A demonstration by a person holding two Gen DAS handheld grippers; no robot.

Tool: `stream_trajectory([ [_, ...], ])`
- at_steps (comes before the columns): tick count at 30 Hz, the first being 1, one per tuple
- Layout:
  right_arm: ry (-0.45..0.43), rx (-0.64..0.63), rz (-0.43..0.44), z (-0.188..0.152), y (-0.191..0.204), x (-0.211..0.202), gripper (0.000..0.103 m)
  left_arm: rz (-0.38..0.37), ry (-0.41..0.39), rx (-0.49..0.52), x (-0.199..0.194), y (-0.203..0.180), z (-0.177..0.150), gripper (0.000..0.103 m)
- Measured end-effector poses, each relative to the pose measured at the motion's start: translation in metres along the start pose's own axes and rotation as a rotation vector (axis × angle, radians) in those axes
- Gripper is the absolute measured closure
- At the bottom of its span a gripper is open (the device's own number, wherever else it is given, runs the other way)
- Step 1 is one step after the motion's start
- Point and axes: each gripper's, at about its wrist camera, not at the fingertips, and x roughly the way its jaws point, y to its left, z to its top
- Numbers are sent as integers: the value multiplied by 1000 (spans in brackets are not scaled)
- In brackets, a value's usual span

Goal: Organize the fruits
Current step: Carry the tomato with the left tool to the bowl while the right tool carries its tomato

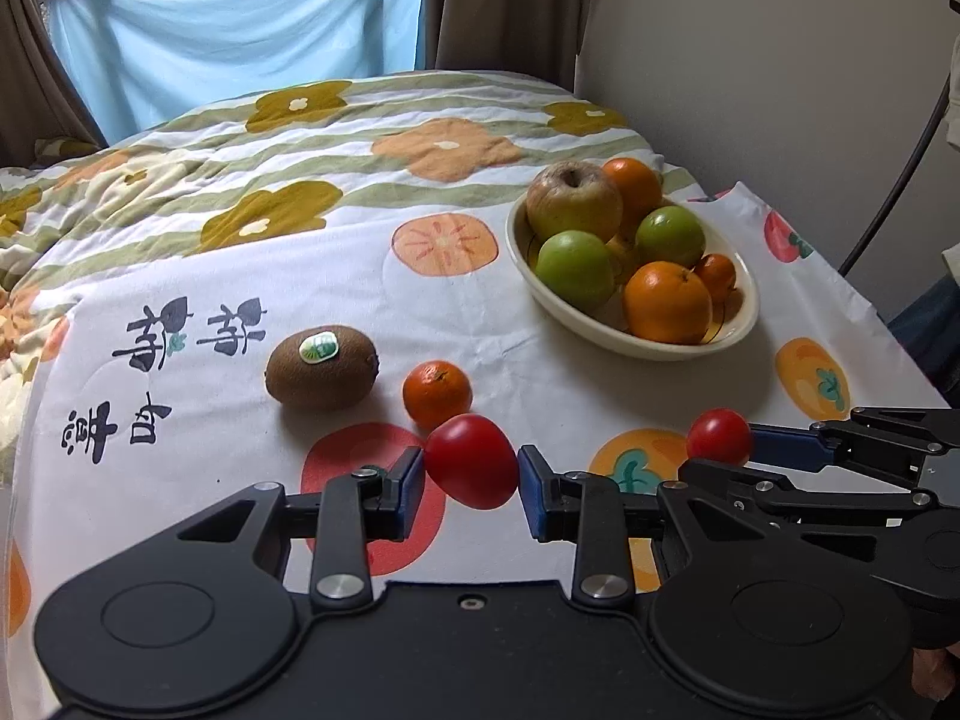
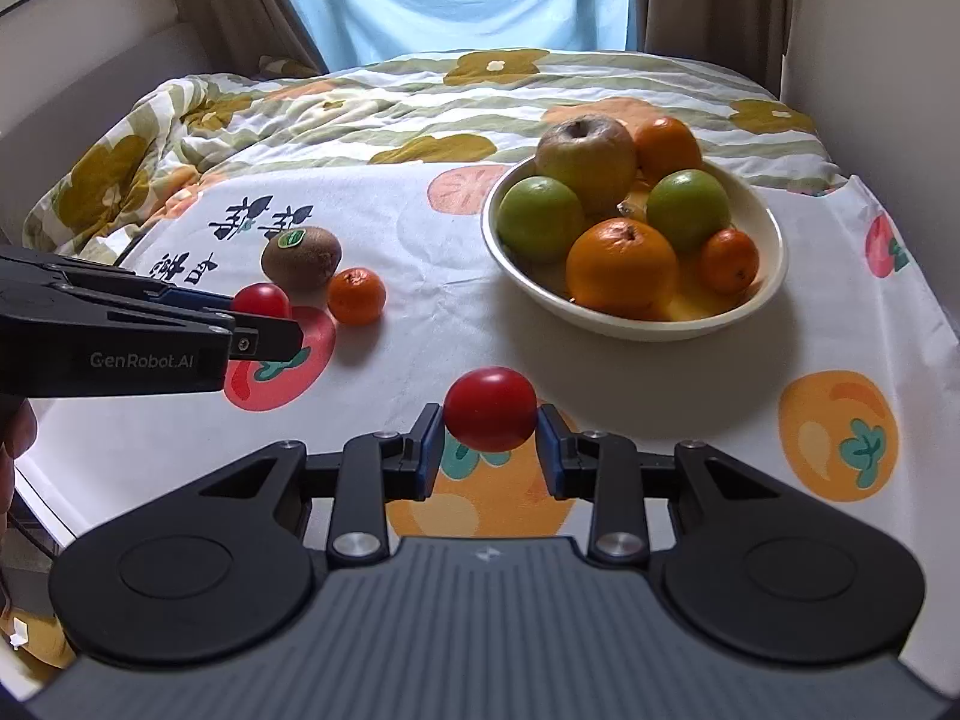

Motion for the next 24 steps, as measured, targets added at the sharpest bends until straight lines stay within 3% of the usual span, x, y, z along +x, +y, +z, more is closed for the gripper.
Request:
stream_trajectory([
  [11, -29, 16, -18, 25, -50, -44, 55, -32, -57, 24, -23, -51, 37, 66],
  [24, -39, 7, -36, 74, -133, -48, 55, -40, -77, 33, 4, -110, 87, 66],
])
